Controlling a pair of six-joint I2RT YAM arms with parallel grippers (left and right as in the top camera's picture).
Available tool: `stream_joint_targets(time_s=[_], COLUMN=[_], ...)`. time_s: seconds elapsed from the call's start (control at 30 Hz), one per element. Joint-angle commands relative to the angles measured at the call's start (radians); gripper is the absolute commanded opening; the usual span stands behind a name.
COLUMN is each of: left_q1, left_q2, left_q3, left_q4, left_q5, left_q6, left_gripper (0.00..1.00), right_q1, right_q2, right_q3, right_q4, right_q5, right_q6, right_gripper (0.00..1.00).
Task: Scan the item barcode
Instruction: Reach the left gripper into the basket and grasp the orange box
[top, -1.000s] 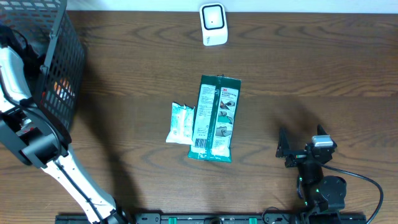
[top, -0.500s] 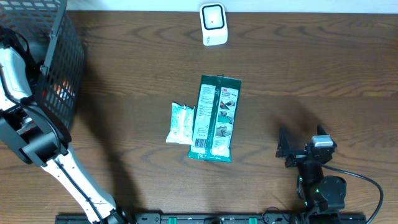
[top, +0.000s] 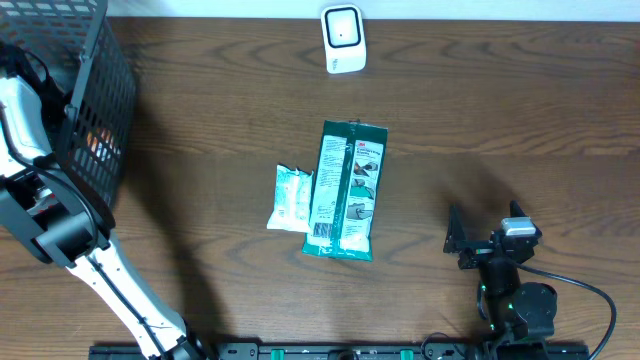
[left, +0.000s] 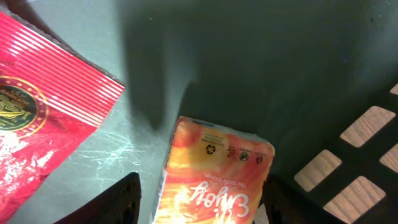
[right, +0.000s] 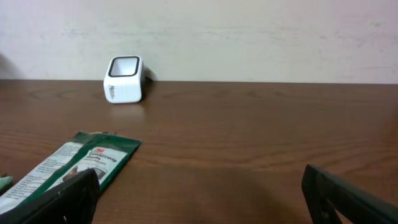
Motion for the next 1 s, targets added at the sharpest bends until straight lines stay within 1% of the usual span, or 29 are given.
stream_joint_targets(time_s=[0.0, 0.07, 0.33, 0.43, 0.53, 0.57, 0.67, 0.77, 0.9, 0.97], left_q1=[-0.011, -0.012, -0.017, -0.011, -0.003, -0.002, -0.001, -0.001, 0.002, 0.002], left_q2=[-0.018, -0.017, -0.017, -0.02, -0.037, -0.048, -0.092, -0.119, -0.154, -0.175], left_q3=[-0.035, -0.056, -0.157, -0.149, -0.126, -0.124, -0.124, -0.124, -0.124, -0.124], left_q4=[0.009, 0.017, 0.076, 0.077, 0.07, 0.072, 0.087, 0.089, 0.088, 0.089], left_q5=[-0.024, -0.048, -0.048, -0.048, -0.049, -0.049, -0.085, -0.137, -0.161, -0.161], left_q6=[0.018, 0.018, 0.016, 0.002, 0.003, 0.003, 0.002, 0.002, -0.006, -0.013], left_gripper=[0.65, 0.65, 0.64, 0.56, 0.41, 0.38, 0.37, 0.32, 0.21, 0.19], right_q1=[-0.009, -0.009, -0.009, -0.009, -0.009, -0.009, -0.009, -0.009, -0.009, -0.009], right_q2=[-0.005, -0.005, -0.005, -0.005, -0.005, -0.005, -0.005, -0.005, -0.005, -0.005], right_q3=[-0.002, -0.002, -0.002, -0.002, -0.002, -0.002, -0.002, -0.002, -0.002, -0.002], right_q4=[-0.004, -0.004, -0.004, -0.004, -0.004, -0.004, -0.004, -0.004, -0.004, -0.004], right_q5=[-0.001, -0.001, -0.001, -0.001, -0.001, -0.001, -0.001, -0.001, -0.001, -0.001], right_q6=[-0.015, -0.015, -0.015, -0.015, -0.015, -0.015, -0.015, -0.015, -0.015, -0.015], right_gripper=[0.99, 0.99, 0.99, 0.99, 0.99, 0.99, 0.99, 0.99, 0.99, 0.99])
